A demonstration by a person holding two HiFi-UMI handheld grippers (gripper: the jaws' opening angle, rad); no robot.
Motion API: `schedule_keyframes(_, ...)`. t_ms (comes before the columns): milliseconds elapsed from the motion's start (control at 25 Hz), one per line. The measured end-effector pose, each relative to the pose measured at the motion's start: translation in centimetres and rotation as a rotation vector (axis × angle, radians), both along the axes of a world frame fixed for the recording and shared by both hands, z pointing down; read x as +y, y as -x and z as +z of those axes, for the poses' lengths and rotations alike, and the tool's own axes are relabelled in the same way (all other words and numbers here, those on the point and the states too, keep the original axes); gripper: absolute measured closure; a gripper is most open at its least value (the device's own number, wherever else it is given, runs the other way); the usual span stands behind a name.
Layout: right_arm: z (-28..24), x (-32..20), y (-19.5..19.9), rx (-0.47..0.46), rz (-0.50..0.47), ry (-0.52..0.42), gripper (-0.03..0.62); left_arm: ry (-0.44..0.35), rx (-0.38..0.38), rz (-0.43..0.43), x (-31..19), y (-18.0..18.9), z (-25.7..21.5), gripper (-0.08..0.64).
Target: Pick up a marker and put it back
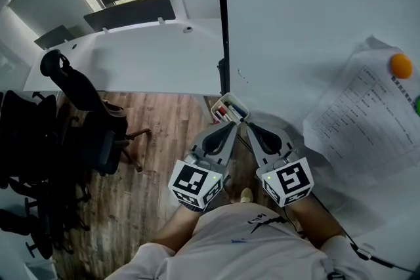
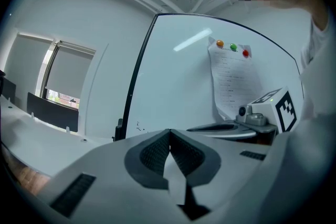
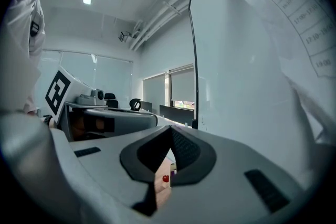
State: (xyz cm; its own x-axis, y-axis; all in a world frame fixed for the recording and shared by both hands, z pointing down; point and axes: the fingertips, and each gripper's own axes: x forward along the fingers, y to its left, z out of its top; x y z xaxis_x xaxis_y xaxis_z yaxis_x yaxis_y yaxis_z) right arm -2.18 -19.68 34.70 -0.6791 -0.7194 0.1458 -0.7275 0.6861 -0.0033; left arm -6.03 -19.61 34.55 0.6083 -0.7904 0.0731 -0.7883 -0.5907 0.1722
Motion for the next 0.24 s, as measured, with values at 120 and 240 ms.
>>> schedule_keyframes(120,0.4,-0.3,0.22,0.002,0.002,0.007,0.579,0.003,0.002,0.001,-0.33,0.24,0.3,0.549)
schedule_keyframes(240,0.3,-0.7,0.52,0.011,0.002,-0.005,0.58,0.008,0.001,0.004,-0.71,0.49,0.74,0.549)
